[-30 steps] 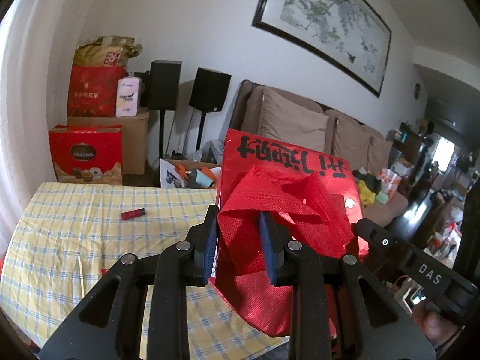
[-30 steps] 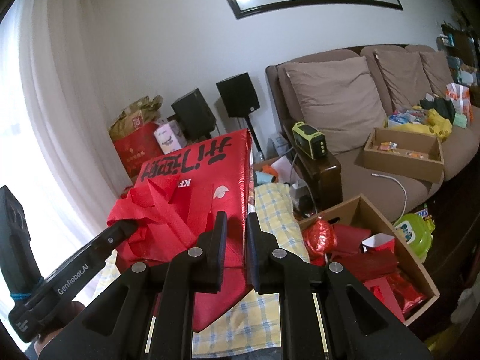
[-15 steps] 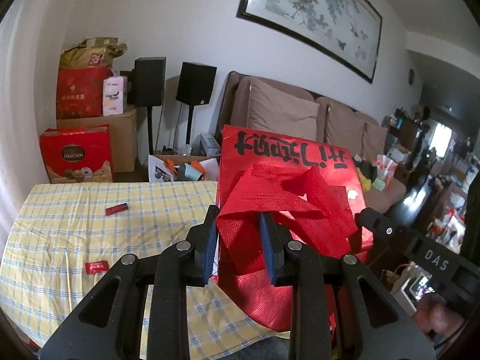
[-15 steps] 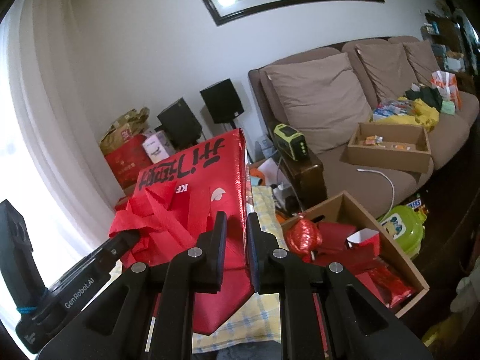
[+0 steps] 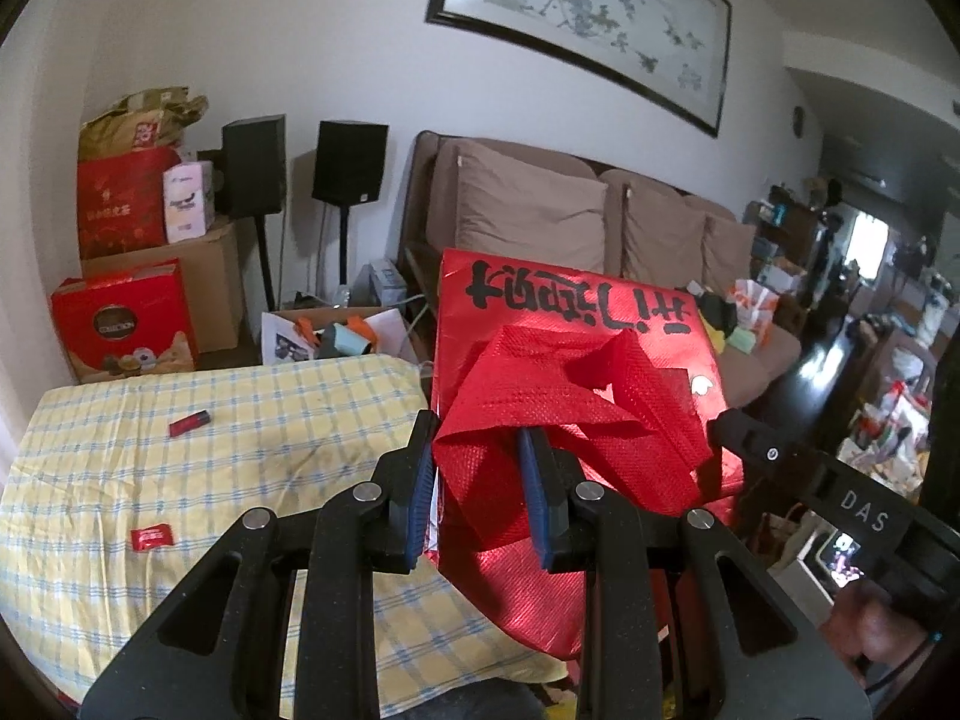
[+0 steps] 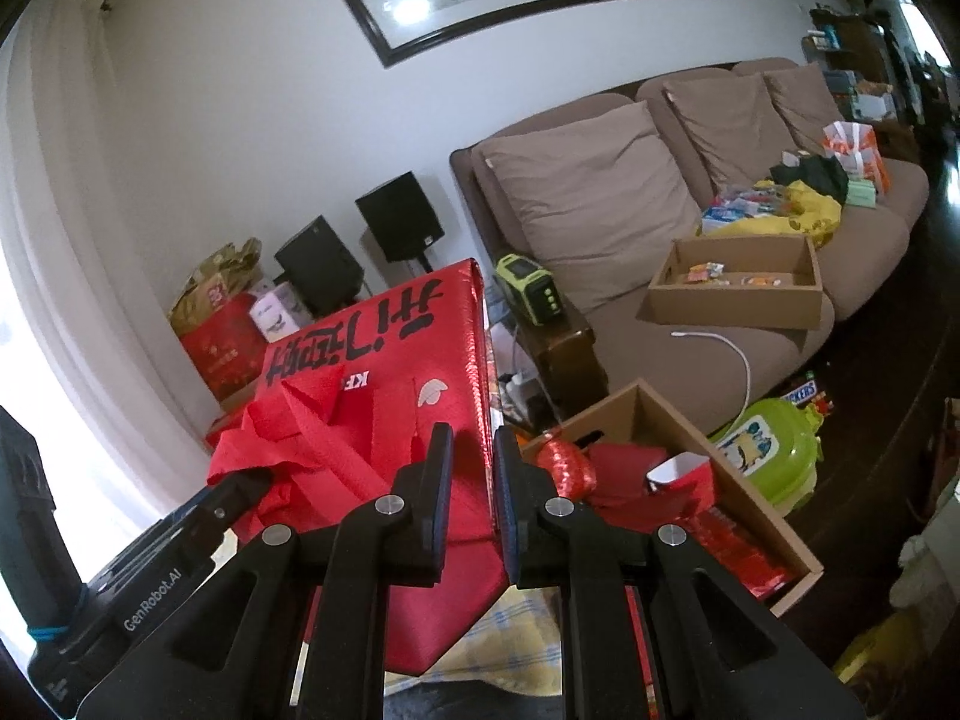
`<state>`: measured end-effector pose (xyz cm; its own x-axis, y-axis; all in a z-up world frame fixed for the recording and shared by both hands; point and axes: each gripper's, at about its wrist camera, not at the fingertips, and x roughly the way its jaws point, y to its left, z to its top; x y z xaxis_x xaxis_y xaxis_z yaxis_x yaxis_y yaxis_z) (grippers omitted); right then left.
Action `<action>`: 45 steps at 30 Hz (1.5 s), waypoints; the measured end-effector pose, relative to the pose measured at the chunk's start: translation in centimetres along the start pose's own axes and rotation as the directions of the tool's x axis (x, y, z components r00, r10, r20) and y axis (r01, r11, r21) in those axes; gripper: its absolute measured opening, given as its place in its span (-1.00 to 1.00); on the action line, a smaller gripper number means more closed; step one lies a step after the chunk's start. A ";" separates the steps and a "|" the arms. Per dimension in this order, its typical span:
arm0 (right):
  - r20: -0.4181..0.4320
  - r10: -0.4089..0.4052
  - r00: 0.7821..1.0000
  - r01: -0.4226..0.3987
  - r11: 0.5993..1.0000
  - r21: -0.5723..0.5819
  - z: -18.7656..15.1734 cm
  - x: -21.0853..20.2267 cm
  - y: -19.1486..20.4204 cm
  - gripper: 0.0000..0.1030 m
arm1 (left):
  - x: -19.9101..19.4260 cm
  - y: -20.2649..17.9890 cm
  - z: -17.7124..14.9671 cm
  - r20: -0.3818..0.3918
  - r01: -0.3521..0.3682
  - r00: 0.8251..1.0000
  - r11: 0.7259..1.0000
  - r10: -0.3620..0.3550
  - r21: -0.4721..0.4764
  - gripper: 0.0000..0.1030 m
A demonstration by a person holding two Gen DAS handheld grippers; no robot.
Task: Organize objects
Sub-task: 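Lift and carry the red tote bag toward the cardboard box with both grippers, then lower the red tote bag into the box and open both grippers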
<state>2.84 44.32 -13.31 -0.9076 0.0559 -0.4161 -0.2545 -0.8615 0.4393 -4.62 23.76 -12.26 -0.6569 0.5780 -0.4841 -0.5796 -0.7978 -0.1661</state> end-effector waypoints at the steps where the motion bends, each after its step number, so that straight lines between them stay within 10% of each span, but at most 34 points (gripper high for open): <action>1: 0.004 -0.005 1.000 0.005 1.000 0.007 0.1 -0.2 -0.5 -0.75 | 0.3 -0.3 -0.1 -0.005 0.005 1.000 1.000 -0.005 0.003 -0.53; 26: -0.111 -0.174 0.979 0.189 0.970 0.153 -2.9 6.1 -14.8 -0.78 | 17.2 -8.8 -8.7 -0.310 0.090 0.948 0.995 -0.075 0.033 -0.58; 32: -0.277 -0.228 0.933 0.265 0.959 0.104 -6.8 12.1 -16.4 -0.81 | 20.7 -7.4 -12.5 -0.392 0.010 0.920 0.998 0.015 0.062 -0.62; 37: -0.295 -0.230 0.928 0.268 0.958 0.098 -7.8 13.4 -16.0 -0.81 | 19.7 -5.5 -12.2 -0.361 0.022 0.932 1.000 -0.023 -0.008 -0.60; 45: -0.237 -0.249 0.939 0.277 0.956 0.093 -6.1 11.6 -14.7 -0.79 | 18.5 -4.9 -11.5 -0.340 0.074 0.936 0.995 -0.094 -0.069 -0.08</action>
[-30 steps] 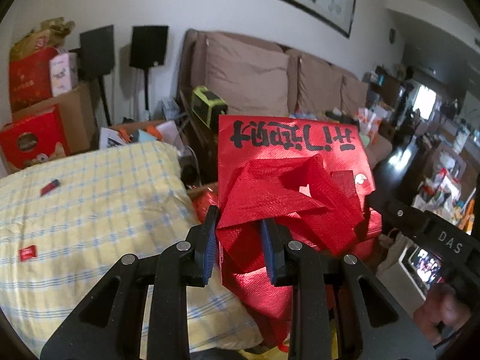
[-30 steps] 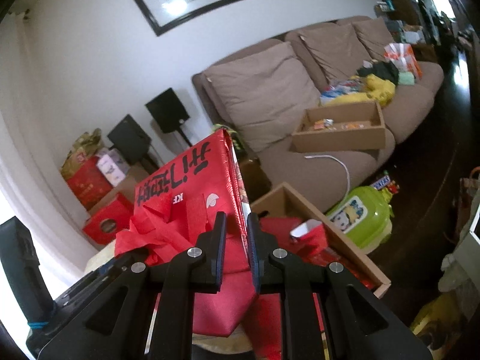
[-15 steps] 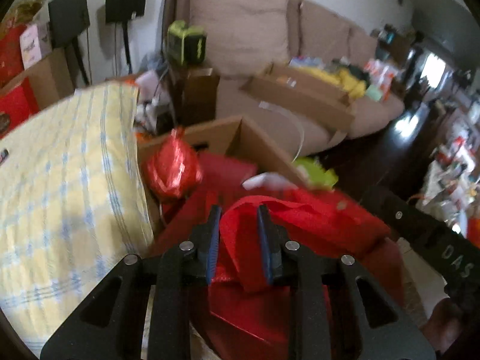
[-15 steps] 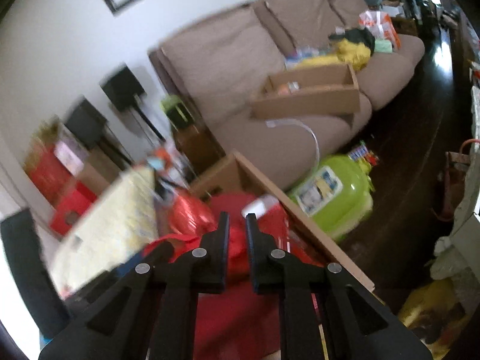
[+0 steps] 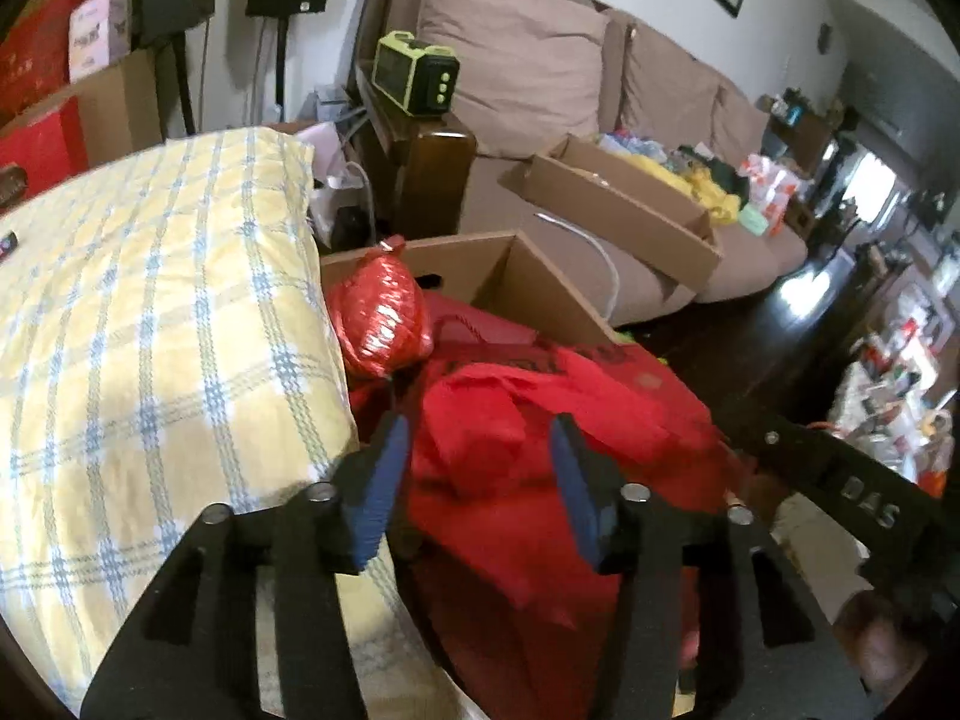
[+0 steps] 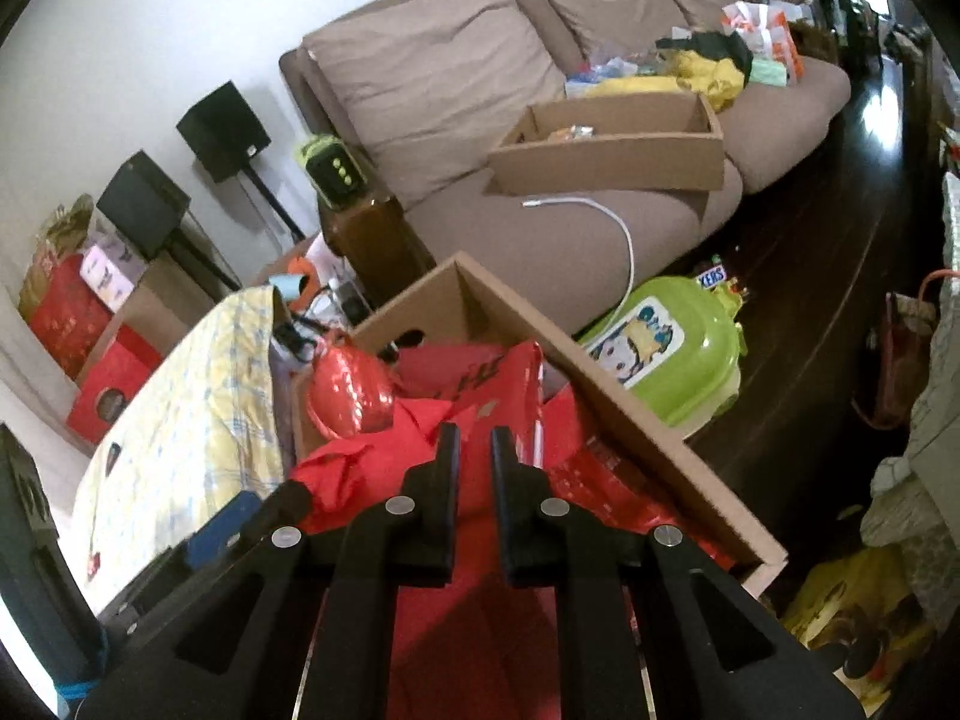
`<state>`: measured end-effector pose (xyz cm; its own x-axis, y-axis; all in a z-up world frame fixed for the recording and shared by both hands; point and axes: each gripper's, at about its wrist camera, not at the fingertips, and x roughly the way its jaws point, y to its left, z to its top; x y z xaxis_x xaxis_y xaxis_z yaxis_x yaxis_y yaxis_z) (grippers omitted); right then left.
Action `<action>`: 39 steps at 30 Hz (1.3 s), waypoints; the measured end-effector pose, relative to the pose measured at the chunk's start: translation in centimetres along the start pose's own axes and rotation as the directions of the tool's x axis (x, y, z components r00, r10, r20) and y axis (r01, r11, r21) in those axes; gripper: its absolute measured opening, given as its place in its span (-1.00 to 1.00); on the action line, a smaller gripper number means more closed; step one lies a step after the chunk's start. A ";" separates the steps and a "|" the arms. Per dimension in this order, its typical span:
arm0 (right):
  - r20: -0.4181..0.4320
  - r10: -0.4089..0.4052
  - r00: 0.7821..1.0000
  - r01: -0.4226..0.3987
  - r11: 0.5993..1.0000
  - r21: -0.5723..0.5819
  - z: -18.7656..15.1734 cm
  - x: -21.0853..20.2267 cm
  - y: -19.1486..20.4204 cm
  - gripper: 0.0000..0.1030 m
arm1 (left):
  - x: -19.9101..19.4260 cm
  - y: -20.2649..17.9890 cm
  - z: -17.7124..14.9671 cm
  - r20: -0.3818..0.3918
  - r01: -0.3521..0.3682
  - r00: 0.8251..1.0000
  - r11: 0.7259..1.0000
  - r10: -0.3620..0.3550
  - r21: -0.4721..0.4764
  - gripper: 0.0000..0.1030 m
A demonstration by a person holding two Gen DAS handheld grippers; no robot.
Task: Organize objects
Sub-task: 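Lower the red tote bag into the box and open both grippers, then grasp the red candy packet on the table with the left gripper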
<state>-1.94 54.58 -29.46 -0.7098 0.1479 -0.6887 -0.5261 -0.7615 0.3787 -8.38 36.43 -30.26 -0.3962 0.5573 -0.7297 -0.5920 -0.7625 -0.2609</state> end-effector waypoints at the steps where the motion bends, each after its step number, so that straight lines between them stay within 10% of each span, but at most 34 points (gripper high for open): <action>1: -0.007 -0.006 1.000 0.006 1.000 0.003 0.0 0.0 -0.2 -0.78 | 0.0 0.0 0.2 -0.005 0.022 1.000 1.000 -0.022 -0.007 -0.08; 12: 0.015 -0.023 1.000 0.023 0.999 -0.026 0.6 -2.3 0.7 -0.64 | -4.3 1.4 0.3 0.060 0.095 0.994 0.996 -0.094 0.000 0.13; 20: -0.144 0.046 0.989 -0.073 0.980 -0.188 -0.6 -1.2 4.6 -0.50 | -7.8 7.0 2.8 0.055 0.108 0.993 0.993 -0.105 -0.055 0.13; 27: -0.217 -0.067 0.974 0.020 0.977 -0.211 -2.5 3.4 6.1 -0.44 | -12.6 12.4 4.7 0.097 -0.085 0.991 0.996 0.087 -0.018 0.25; 31: -0.180 -0.126 0.976 0.067 0.951 -0.302 -3.4 3.1 7.3 -0.46 | -15.5 14.6 5.0 0.137 -0.313 0.943 0.948 0.303 0.055 0.28; 39: -0.037 -0.057 0.998 0.045 0.958 -0.285 -1.0 -3.2 10.5 -0.18 | -18.0 22.3 4.9 0.078 -0.394 0.915 0.918 0.397 -0.050 0.70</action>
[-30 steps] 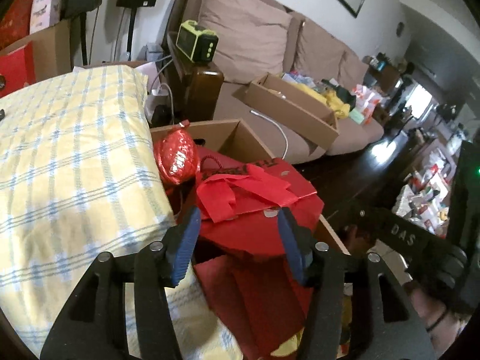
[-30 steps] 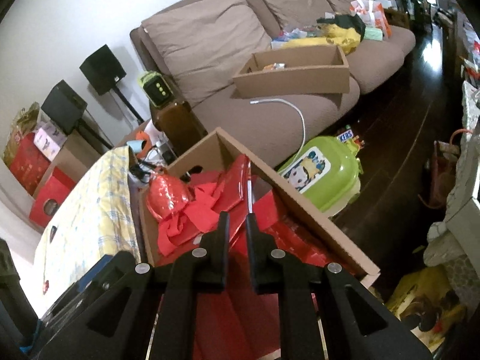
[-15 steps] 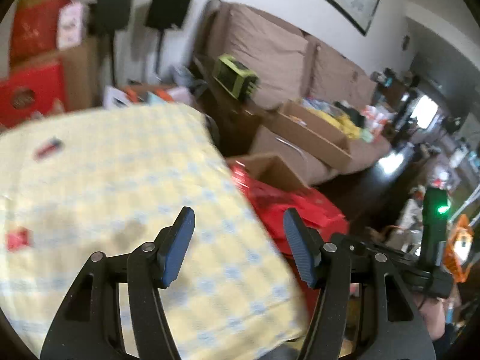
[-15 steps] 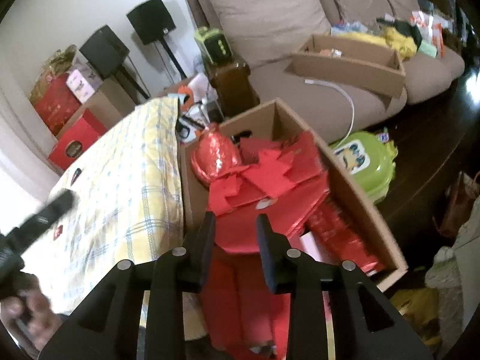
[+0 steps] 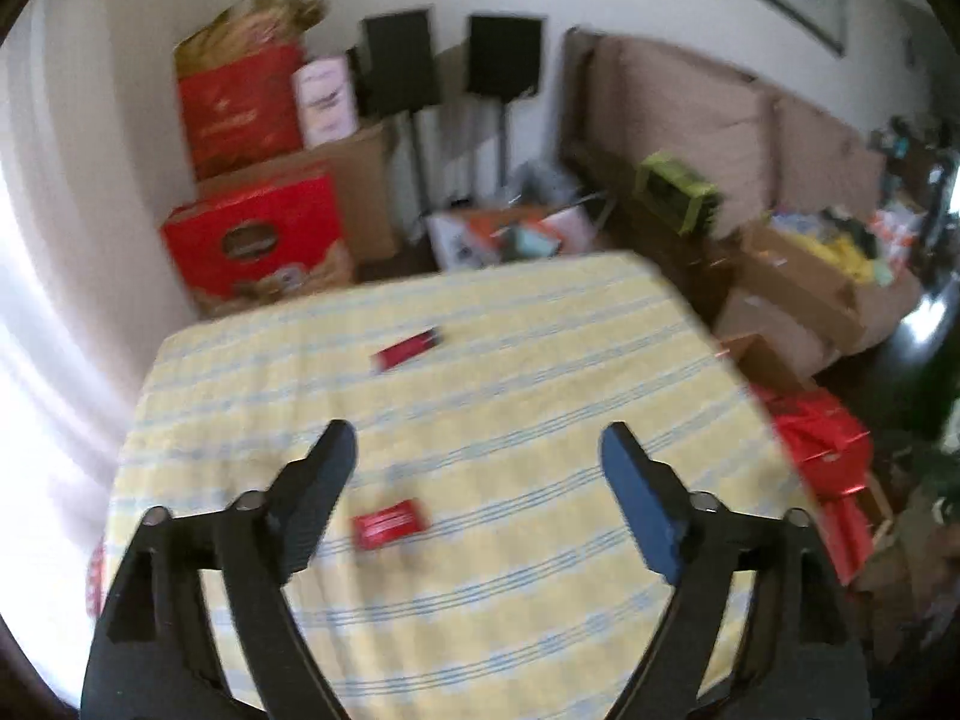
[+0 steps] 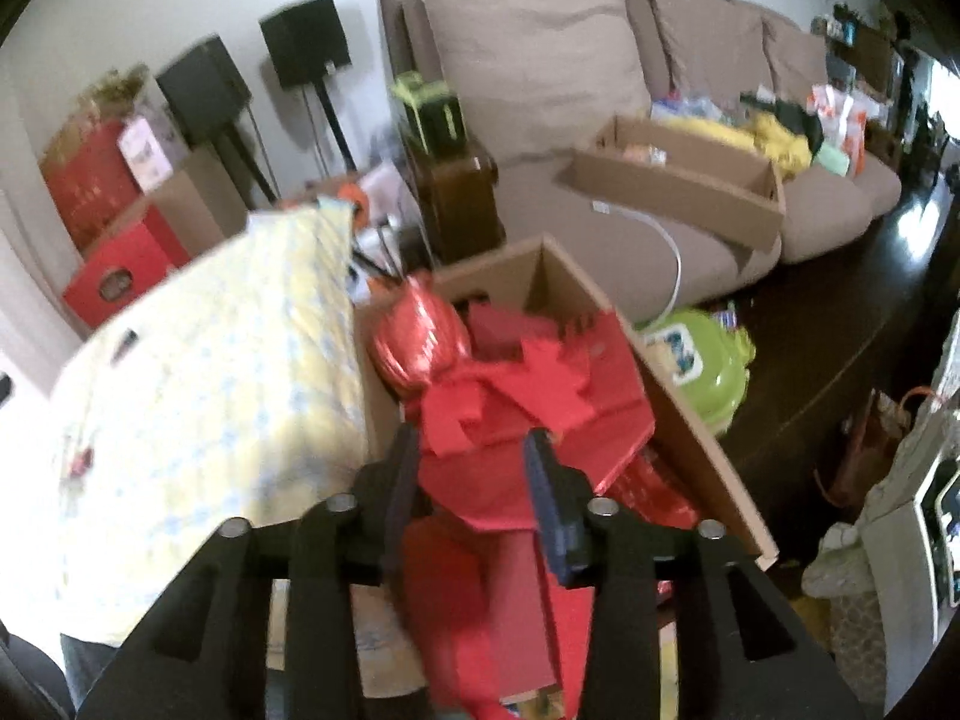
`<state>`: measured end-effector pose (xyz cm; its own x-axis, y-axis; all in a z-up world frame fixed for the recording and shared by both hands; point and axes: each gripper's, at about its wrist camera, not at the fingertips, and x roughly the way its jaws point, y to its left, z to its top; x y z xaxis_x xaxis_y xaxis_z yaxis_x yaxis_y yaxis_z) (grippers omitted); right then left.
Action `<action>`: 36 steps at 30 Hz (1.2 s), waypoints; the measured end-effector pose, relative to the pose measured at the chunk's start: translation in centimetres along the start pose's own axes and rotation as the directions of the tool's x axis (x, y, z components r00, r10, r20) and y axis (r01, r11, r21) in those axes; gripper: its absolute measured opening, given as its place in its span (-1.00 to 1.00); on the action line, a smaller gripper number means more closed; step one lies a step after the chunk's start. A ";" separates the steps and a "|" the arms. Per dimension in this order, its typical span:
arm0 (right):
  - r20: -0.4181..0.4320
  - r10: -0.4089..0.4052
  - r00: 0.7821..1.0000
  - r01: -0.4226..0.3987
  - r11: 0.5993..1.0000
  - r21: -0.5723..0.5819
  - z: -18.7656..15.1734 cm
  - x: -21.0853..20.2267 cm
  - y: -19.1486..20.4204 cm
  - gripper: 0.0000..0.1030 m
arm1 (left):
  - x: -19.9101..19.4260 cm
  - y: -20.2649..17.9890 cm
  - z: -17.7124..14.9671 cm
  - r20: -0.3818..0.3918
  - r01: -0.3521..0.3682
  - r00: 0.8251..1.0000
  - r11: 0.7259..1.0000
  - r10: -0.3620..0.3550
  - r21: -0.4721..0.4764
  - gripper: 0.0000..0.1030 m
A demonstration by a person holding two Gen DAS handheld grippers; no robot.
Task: Organize objects
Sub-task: 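Grasp the red candy packet on the table with the left gripper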
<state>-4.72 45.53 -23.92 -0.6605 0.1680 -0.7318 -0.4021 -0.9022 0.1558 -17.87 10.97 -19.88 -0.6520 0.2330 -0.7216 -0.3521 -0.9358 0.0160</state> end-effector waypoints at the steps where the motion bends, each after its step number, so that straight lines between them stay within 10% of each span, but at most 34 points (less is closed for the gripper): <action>1: 0.019 0.004 1.000 -0.004 1.000 -0.009 0.3 -0.8 0.6 -0.16 | 0.8 0.9 -0.4 -0.036 -0.023 0.999 1.000 0.023 -0.019 0.71; 8: 0.063 0.030 0.998 -0.026 0.998 -0.064 1.4 -2.9 4.1 -0.08 | 8.2 3.8 -3.9 -0.298 -0.158 0.951 0.956 0.081 -0.247 0.71; 19: 0.071 0.034 0.997 -0.025 0.991 -0.128 1.6 -3.1 7.7 -0.08 | 10.5 3.2 -6.2 -0.186 -0.245 0.963 0.917 0.193 -0.316 0.77; 23: 0.058 0.046 0.997 -0.037 0.988 -0.149 1.4 -2.7 9.1 -0.08 | 10.0 2.6 -6.5 -0.162 -0.243 0.966 0.919 0.200 -0.312 0.50; 27: 0.049 0.055 0.997 -0.044 0.980 -0.194 1.2 -2.5 10.8 -0.08 | 9.6 2.4 -6.2 -0.139 -0.226 0.971 0.927 0.192 -0.300 -0.41; 32: 0.047 0.063 0.997 -0.052 0.977 -0.208 1.1 -2.4 11.4 -0.08 | 9.5 2.7 -5.9 -0.125 -0.228 0.972 0.929 0.199 -0.292 -0.63; 36: 0.050 0.068 0.996 -0.057 0.978 -0.201 1.2 -2.6 11.4 -0.08 | 8.7 5.7 -5.5 -0.072 -0.050 0.997 0.907 0.022 -0.419 -0.67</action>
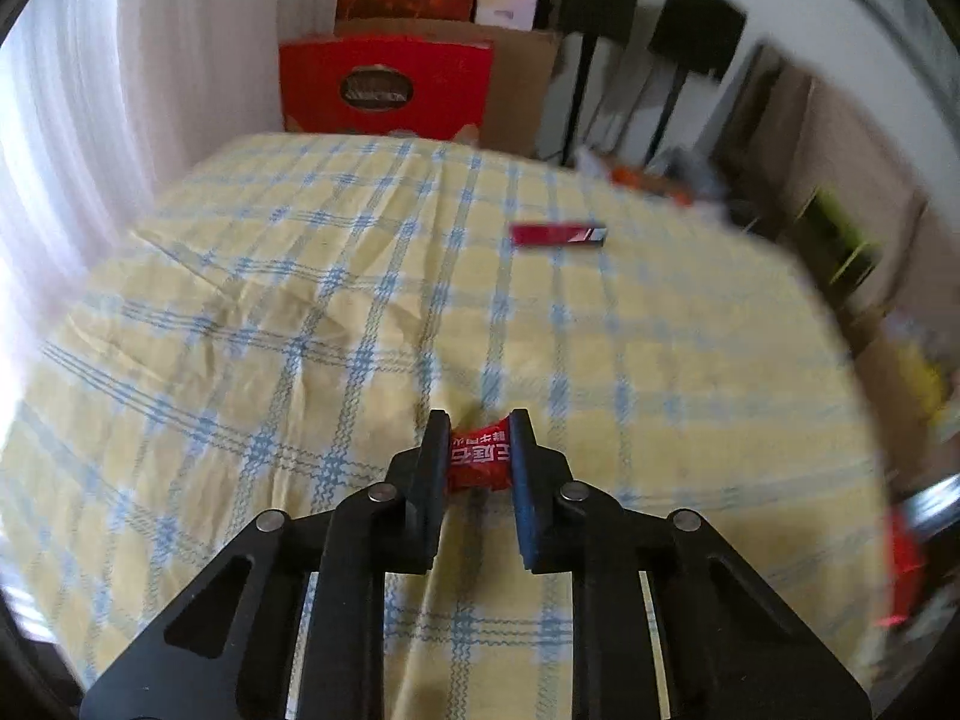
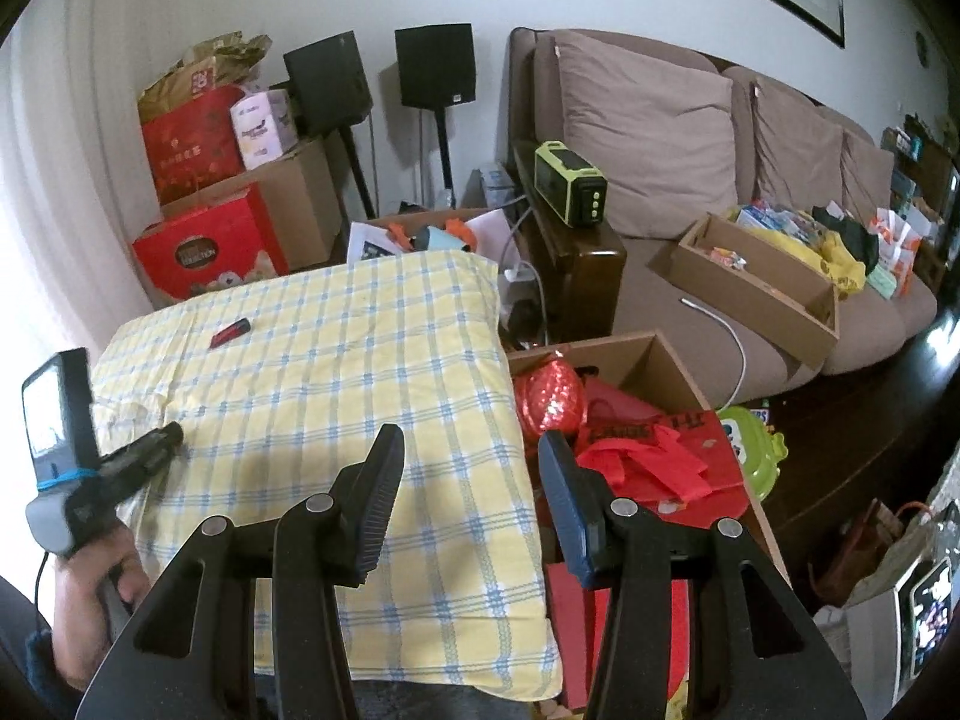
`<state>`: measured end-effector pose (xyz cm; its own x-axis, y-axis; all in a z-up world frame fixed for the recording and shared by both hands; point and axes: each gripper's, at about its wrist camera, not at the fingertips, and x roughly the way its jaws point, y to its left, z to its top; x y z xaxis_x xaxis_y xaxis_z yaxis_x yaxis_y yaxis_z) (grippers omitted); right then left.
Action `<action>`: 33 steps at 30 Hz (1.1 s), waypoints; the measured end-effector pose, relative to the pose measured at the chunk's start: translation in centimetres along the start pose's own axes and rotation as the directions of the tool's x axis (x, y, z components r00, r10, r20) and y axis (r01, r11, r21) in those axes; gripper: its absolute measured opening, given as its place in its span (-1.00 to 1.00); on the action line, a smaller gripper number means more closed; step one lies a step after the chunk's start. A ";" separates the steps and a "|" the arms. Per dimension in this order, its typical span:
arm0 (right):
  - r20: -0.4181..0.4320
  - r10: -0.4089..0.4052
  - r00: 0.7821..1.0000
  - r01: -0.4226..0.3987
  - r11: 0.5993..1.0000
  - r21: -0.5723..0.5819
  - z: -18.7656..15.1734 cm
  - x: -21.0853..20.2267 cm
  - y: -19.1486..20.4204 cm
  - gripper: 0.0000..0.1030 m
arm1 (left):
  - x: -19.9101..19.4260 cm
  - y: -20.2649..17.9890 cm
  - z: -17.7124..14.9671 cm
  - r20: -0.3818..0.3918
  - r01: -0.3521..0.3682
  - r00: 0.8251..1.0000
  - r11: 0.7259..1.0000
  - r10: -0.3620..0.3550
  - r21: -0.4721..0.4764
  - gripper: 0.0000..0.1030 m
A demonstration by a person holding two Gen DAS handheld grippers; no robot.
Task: Organize objects
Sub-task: 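Grasp the red candy packet on the table with the left gripper, then grasp the red tube with the right gripper while left holds the candy packet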
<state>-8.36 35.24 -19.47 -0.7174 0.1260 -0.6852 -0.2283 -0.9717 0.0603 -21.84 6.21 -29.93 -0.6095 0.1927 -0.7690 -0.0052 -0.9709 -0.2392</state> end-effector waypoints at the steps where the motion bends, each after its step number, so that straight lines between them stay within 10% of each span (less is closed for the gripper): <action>1: 0.004 0.004 1.000 -0.004 1.000 0.002 0.0 -0.1 0.0 -0.08 | -0.2 0.8 0.5 -0.006 0.068 0.998 0.997 -0.068 -0.030 -0.67; 10: 0.021 0.129 0.991 -0.130 0.991 0.019 0.9 -0.3 1.9 -0.01 | -2.4 7.7 4.2 0.040 0.333 0.942 0.917 -0.333 -0.218 -0.67; 15: -0.016 0.196 0.980 -0.197 0.976 -0.092 2.0 2.4 8.2 0.07 | -2.9 8.9 4.9 0.073 0.322 0.947 0.925 -0.314 -0.204 -0.67; 23: -0.092 0.264 0.960 -0.276 0.950 -0.147 5.2 10.8 17.7 0.96 | -2.7 9.4 5.1 0.080 0.242 0.969 0.955 -0.232 -0.170 -0.67; 33: -0.206 0.147 0.967 -0.227 0.864 -0.449 6.3 22.4 25.8 0.98 | -1.5 9.9 5.0 0.071 0.150 0.987 0.977 -0.141 -0.150 -0.66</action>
<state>-34.44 14.24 -28.70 -0.5918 -0.0622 -0.8037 0.2615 -0.9579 -0.1184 -24.96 -4.43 -28.22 -0.6578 0.3168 -0.6833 0.0222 -0.8987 -0.4381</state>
